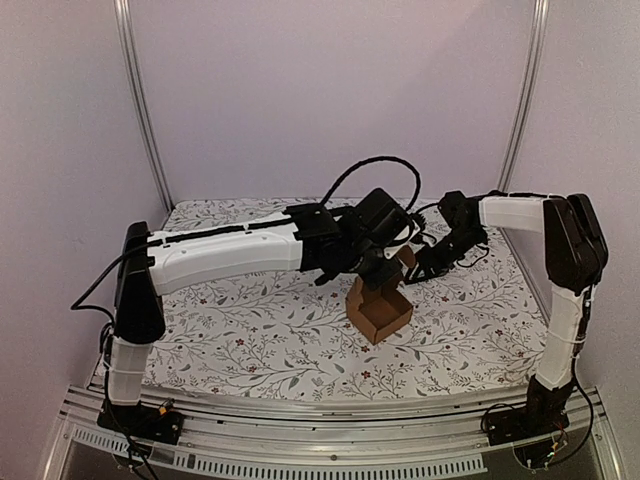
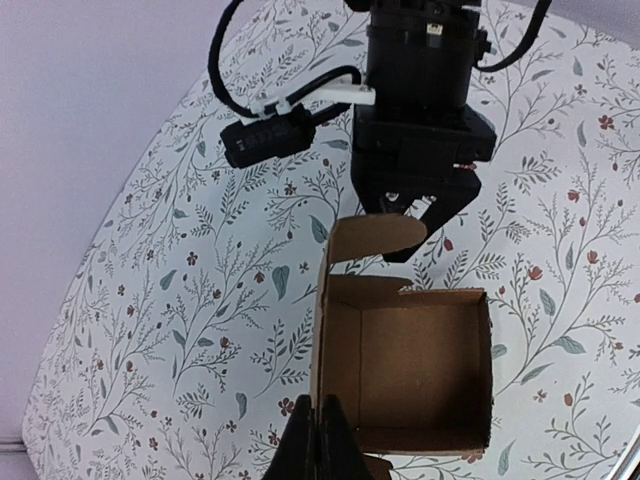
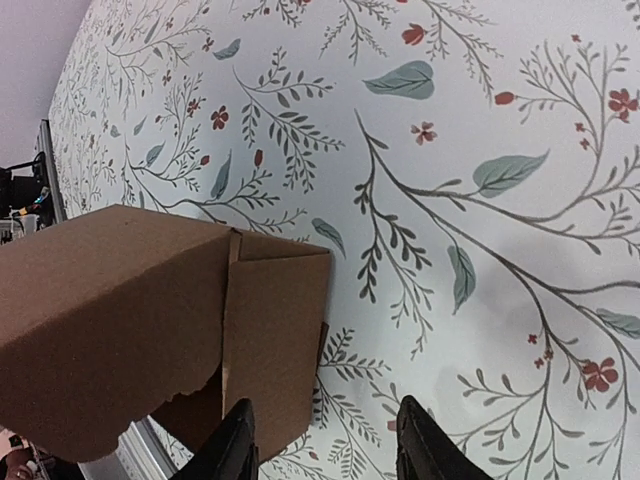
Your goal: Fold the paper box
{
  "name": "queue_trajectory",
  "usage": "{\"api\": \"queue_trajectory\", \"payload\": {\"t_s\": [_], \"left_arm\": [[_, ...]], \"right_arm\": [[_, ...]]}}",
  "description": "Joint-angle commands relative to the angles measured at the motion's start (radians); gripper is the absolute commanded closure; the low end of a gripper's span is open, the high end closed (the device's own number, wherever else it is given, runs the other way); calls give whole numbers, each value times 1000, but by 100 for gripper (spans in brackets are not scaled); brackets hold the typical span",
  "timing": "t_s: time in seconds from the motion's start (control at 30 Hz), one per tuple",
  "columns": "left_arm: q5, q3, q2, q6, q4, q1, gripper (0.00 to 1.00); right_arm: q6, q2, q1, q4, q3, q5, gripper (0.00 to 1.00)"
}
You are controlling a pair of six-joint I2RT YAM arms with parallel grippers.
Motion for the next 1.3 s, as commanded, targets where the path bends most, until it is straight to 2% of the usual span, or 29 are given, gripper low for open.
{"api": "queue_trajectory", "payload": {"t_s": [0.0,0.1,0.2,0.37,0.43,0.6,0.77,0.93,1.07,1.27], "left_arm": [[-26,21,47,18,-23,-36,100],[-33,21,50,21,-31,-37,100],[-35,21,44,23,-31,-37,100],[-42,24,36,35,-28,-37,100],[-45,24,30,38,-28,-35,100],[-32,23,25,32,-31,-32,100],[-31,40,33,28,-43,-31,100],[-30,57,40,30,-49,-32,100],[-34,77,45,36,-76,-30,100],[-30,74,45,41,-86,-23,100]], "right_arm": [[-35,-121,-75,-56,-57,11,54],[-75,-217,-134,-69,-123,-31,54],[-167,-393,-149,-82,-205,-18,54],[-563,-640,-118,-253,-353,-78,55],[-718,-683,-35,-309,-400,-24,58],[-776,-799,300,-133,-573,298,62],[-781,-772,541,29,-554,548,72],[-768,-679,723,305,-508,784,76],[-762,-575,783,419,-439,868,77],[-762,-479,796,515,-415,925,78]]}}
